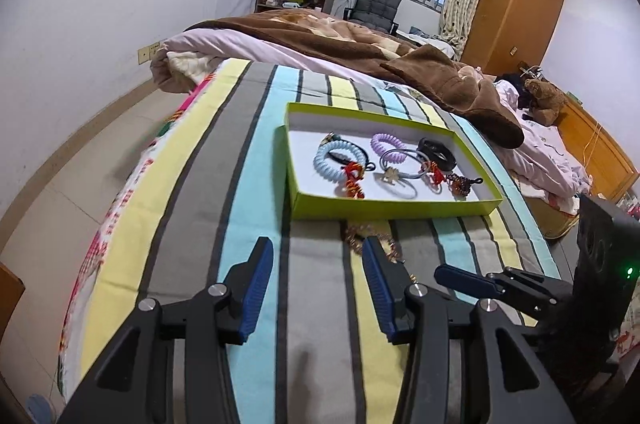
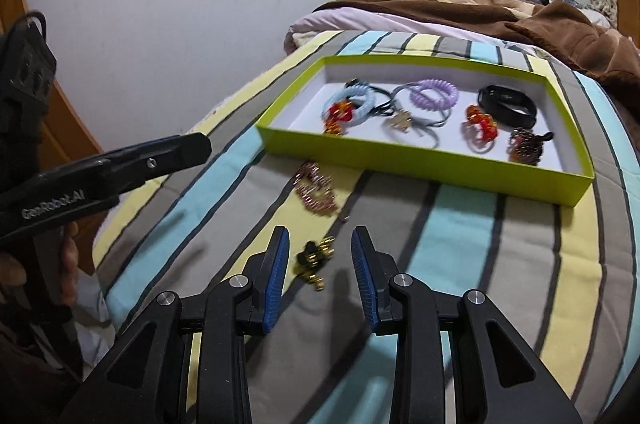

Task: Organize jewelry
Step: 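Withdraw both grippers and grasp the gold charm with the right gripper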

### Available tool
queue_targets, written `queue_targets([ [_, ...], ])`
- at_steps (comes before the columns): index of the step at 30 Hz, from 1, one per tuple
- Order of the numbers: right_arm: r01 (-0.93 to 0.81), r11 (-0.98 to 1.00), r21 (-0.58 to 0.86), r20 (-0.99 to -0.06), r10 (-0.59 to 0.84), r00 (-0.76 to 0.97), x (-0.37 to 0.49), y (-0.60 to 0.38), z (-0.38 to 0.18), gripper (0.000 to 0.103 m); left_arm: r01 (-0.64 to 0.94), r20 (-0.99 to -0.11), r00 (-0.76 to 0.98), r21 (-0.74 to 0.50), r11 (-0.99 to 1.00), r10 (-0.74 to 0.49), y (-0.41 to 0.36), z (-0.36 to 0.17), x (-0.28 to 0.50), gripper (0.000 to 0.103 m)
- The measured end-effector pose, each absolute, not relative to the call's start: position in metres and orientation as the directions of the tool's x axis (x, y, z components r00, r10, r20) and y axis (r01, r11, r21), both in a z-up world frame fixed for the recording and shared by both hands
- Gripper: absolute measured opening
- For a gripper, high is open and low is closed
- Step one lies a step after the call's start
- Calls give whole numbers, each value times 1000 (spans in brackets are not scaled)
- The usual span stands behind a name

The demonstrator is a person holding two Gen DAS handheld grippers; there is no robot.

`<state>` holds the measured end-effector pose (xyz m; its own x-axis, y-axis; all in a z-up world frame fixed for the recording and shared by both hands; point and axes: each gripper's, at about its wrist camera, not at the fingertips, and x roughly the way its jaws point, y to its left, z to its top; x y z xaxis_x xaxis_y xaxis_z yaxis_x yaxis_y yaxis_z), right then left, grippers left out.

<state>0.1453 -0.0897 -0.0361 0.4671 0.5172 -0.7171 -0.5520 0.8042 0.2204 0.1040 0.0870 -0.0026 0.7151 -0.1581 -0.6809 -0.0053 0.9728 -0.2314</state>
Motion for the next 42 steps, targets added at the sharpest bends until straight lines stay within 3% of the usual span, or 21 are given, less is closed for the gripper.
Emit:
queue_targets([
  [10, -520, 848, 98, -767, 397, 504, 139, -63, -54, 33, -17, -685, 709, -256, 967, -169, 101, -13, 91, 48],
  [17, -498, 859, 116, -760, 400, 513, 138, -68, -54, 33, -11, -687, 703, -266, 964, -182, 102, -18, 94, 48],
  [21, -479, 873, 91, -761, 371, 532, 135, -69, -53, 20, 7, -690, 697, -267, 964, -197, 98, -20, 97, 48],
  [26, -468, 876, 118, -756, 384, 529, 135, -79, -52, 15, 40, -694, 683, -274, 961, -226, 90, -23, 105, 48],
  [42, -386, 908, 164, -725, 376, 577, 127, -130, -41, 14, 139, -723, 626, -265, 954, -292, 55, -38, 156, 48],
])
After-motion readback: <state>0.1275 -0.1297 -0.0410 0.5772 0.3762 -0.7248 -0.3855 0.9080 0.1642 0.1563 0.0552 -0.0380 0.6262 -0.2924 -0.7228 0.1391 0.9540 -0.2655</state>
